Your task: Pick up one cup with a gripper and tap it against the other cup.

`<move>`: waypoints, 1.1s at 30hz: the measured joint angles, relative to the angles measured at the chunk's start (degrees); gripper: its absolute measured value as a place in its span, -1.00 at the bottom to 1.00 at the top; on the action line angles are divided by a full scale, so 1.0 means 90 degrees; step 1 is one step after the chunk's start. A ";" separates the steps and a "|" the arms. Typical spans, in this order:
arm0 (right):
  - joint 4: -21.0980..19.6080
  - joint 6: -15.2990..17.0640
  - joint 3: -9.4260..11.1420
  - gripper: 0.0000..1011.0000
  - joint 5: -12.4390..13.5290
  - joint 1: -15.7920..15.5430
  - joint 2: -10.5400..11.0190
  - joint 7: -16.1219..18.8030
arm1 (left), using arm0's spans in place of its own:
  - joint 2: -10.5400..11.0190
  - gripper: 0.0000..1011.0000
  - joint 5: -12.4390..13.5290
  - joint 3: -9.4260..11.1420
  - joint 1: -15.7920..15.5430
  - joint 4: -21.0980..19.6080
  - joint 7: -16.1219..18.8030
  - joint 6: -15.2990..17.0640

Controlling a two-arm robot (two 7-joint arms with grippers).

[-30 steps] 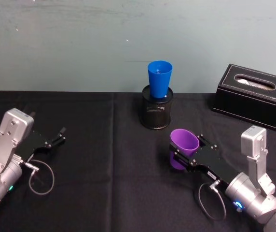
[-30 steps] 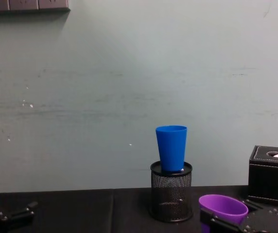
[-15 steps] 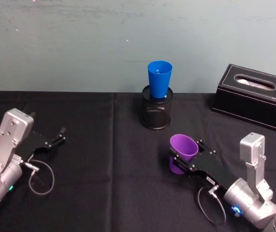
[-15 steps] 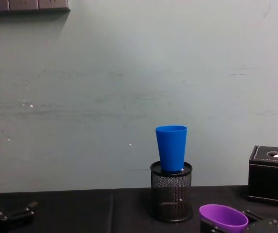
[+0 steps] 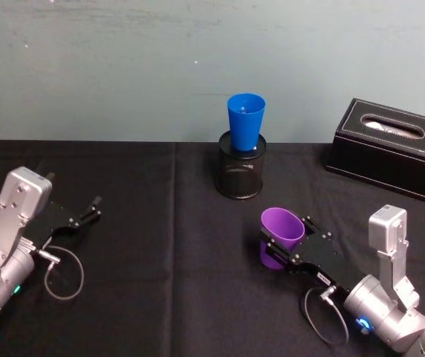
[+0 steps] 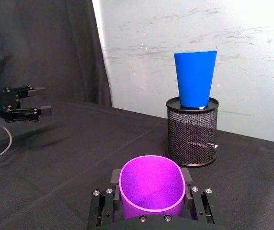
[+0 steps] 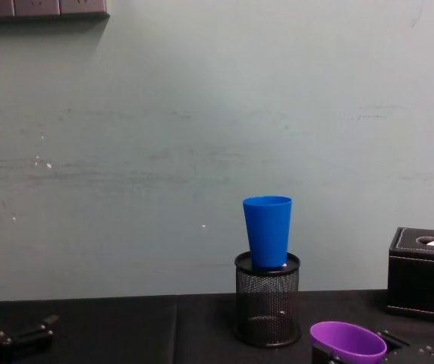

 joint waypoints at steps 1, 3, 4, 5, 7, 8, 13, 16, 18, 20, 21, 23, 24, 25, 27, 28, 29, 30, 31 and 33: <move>-0.0002 0.0000 0.0000 0.43 0.0000 0.0000 0.0001 0.0000 | 0.0000 1.00 0.0000 0.0000 0.0000 0.0000 0.0000 0.0000; -0.0005 0.0000 0.0000 0.43 0.0000 -0.0001 0.0001 -0.0001 | 0.0000 1.00 0.0000 0.0000 0.0000 0.0000 0.0000 0.0000; -0.0006 0.0000 0.0000 0.43 0.0000 -0.0001 0.0002 -0.0002 | 0.0000 1.00 0.0000 0.0000 0.0000 0.0000 0.0000 0.0000; -0.0007 0.0000 0.0000 0.44 0.0000 -0.0002 0.0002 -0.0002 | 0.0000 1.00 0.0000 0.0000 0.0000 0.0000 0.0000 0.0000; -0.0010 0.0001 0.0000 0.55 0.0000 -0.0002 0.0003 -0.0003 | 0.0000 1.00 0.0000 0.0000 0.0000 0.0000 0.0000 0.0000; -0.0011 0.0001 0.0000 0.57 0.0000 -0.0002 0.0003 -0.0003 | 0.0000 1.00 0.0000 0.0000 0.0000 0.0000 0.0000 0.0000; -0.0015 0.0003 0.0000 0.86 0.0000 -0.0002 0.0006 -0.0003 | 0.0000 1.00 0.0000 0.0000 0.0000 0.0000 0.0000 0.0000; -0.0017 0.0004 0.0000 0.95 0.0000 -0.0002 0.0007 -0.0005 | 0.0000 1.00 0.0000 0.0000 0.0000 0.0000 0.0000 0.0000; -0.0019 0.0005 0.0000 0.98 0.0000 -0.0002 0.0008 -0.0007 | 0.0000 1.00 -0.0001 0.0000 0.0000 0.0000 0.0000 0.0000; -0.0020 0.0005 0.0000 0.98 0.0000 -0.0002 0.0008 -0.0009 | 0.0000 1.00 0.0000 0.0000 0.0000 0.0000 0.0000 0.0000; -0.0020 0.0005 0.0000 0.98 0.0000 -0.0002 0.0008 -0.0010 | 0.0000 1.00 0.0000 0.0000 0.0000 0.0000 0.0000 0.0000; -0.0022 0.0005 -0.0001 0.98 0.0000 -0.0002 0.0008 -0.0011 | 0.0000 1.00 0.0000 0.0000 0.0000 0.0000 0.0000 0.0000; -0.0022 0.0005 0.0000 0.98 0.0000 -0.0002 0.0008 -0.0012 | 0.0000 1.00 0.0000 0.0000 0.0000 0.0000 0.0000 0.0000; -0.0023 0.0005 0.0000 0.98 0.0000 -0.0002 0.0008 -0.0012 | 0.0000 1.00 0.0000 0.0000 0.0000 0.0000 0.0000 0.0000; -0.0023 0.0005 0.0000 0.98 0.0000 -0.0002 0.0008 -0.0012 | 0.0000 1.00 0.0000 0.0000 0.0000 0.0000 0.0000 0.0000; -0.0023 0.0006 0.0000 0.98 0.0000 -0.0002 0.0008 -0.0012 | 0.0000 1.00 0.0000 0.0000 0.0000 0.0000 0.0000 0.0000; -0.0023 0.0006 0.0000 0.98 0.0000 -0.0002 0.0008 -0.0012 | 0.0000 1.00 0.0000 0.0000 0.0000 0.0000 0.0000 0.0000; -0.0023 0.0006 0.0000 0.98 0.0000 -0.0002 0.0008 -0.0012 | 0.0000 1.00 0.0000 0.0000 0.0000 0.0000 0.0000 0.0000; -0.0023 0.0006 0.0000 0.98 0.0000 -0.0002 0.0008 -0.0012 | 0.0000 1.00 0.0000 0.0000 0.0000 0.0000 0.0000 0.0000; -0.0023 0.0006 0.0000 0.98 0.0000 -0.0002 0.0008 -0.0012 | 0.0000 1.00 0.0000 0.0000 0.0000 0.0000 0.0000 0.0000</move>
